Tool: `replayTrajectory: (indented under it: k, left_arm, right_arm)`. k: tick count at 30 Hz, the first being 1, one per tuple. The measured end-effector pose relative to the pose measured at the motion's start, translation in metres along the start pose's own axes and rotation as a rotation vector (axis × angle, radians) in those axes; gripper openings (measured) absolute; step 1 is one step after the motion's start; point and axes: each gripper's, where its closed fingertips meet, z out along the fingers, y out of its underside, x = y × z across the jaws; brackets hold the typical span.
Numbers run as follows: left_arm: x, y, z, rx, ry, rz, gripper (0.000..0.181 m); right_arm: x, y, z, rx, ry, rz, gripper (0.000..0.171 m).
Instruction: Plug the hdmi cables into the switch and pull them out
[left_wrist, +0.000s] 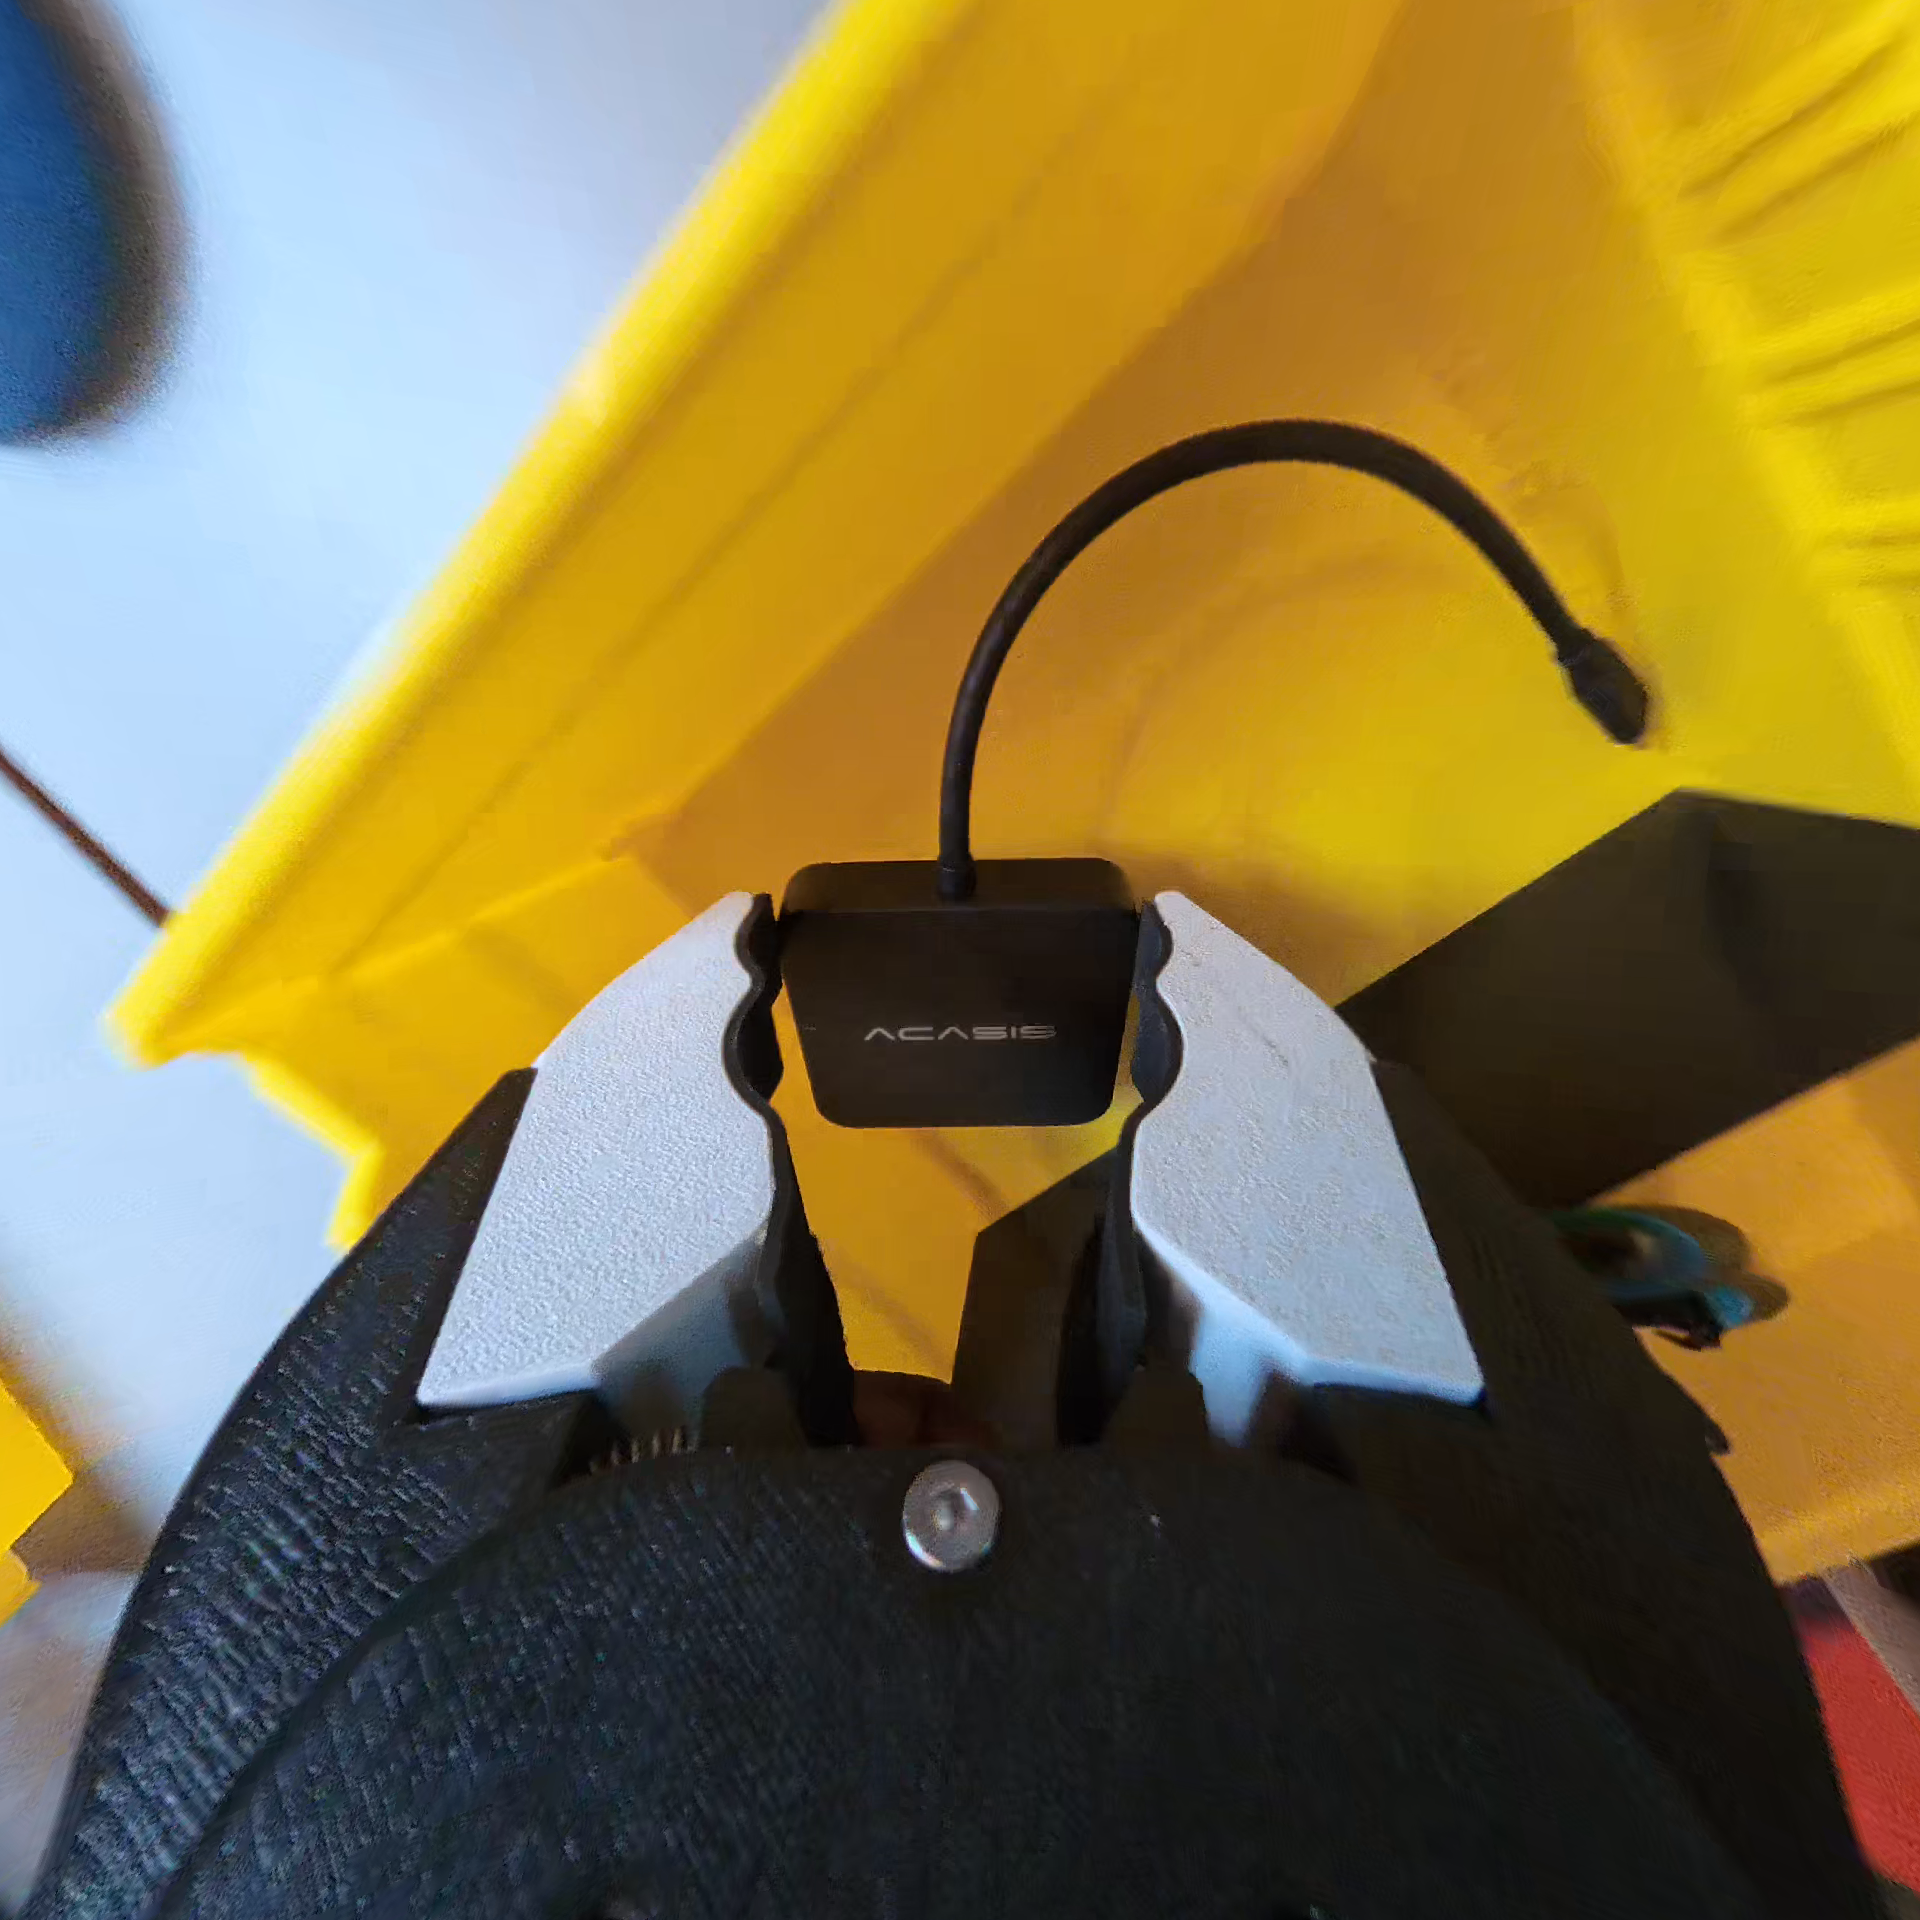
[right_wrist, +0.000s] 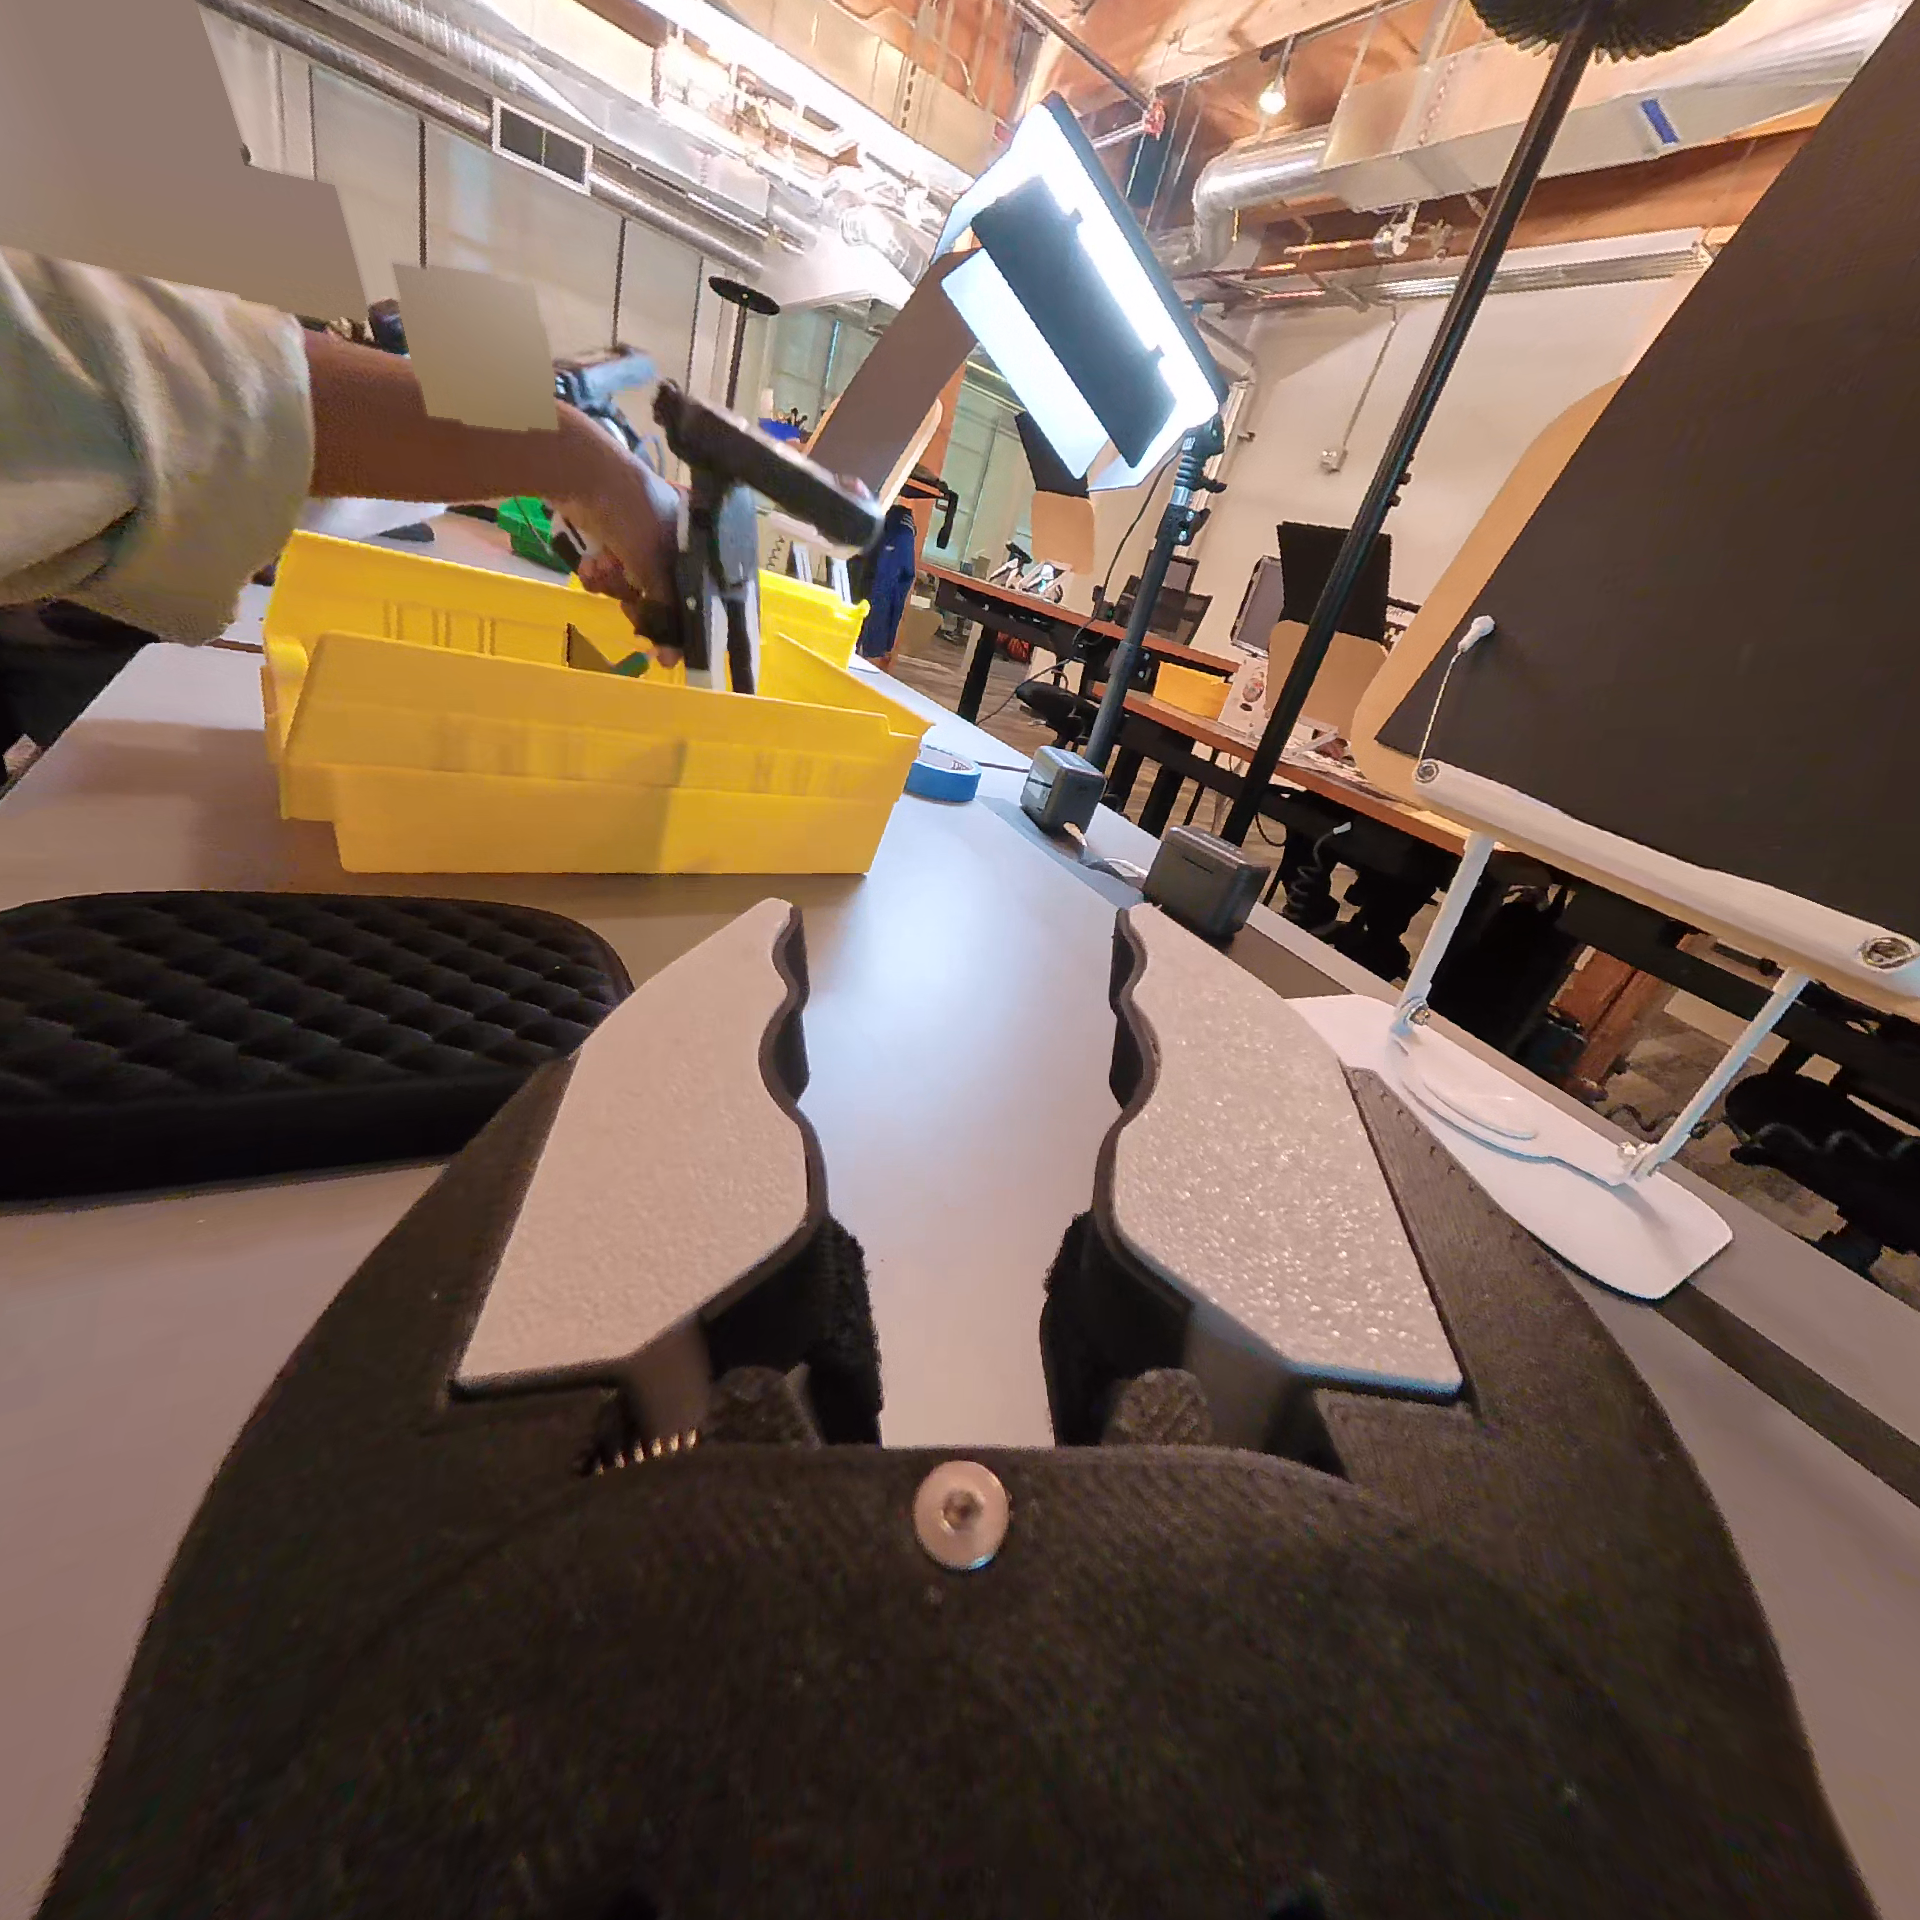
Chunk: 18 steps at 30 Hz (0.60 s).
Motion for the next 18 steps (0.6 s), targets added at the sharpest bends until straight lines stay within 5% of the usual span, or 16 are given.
replayTrajectory:
  k: [8, 13, 18]
  left_arm:
    - [-0.005, -0.062, -0.138, 0.883, -0.273, -0.133, 0.066]
    - [0.041, -0.073, -0.196, 1.313, -0.092, -0.218, 0.066]
    - [0.113, -0.082, -0.238, 1.624, 0.306, -0.281, 0.065]
  right_arm:
    - [-0.004, 0.008, 0.003, -0.048, -0.009, -0.055, 0.056]
    - [-0.008, 0.01, 0.004, -0.062, -0.019, -0.082, 0.055]
    - [-0.016, 0.008, 0.005, -0.047, -0.06, -0.094, 0.056]
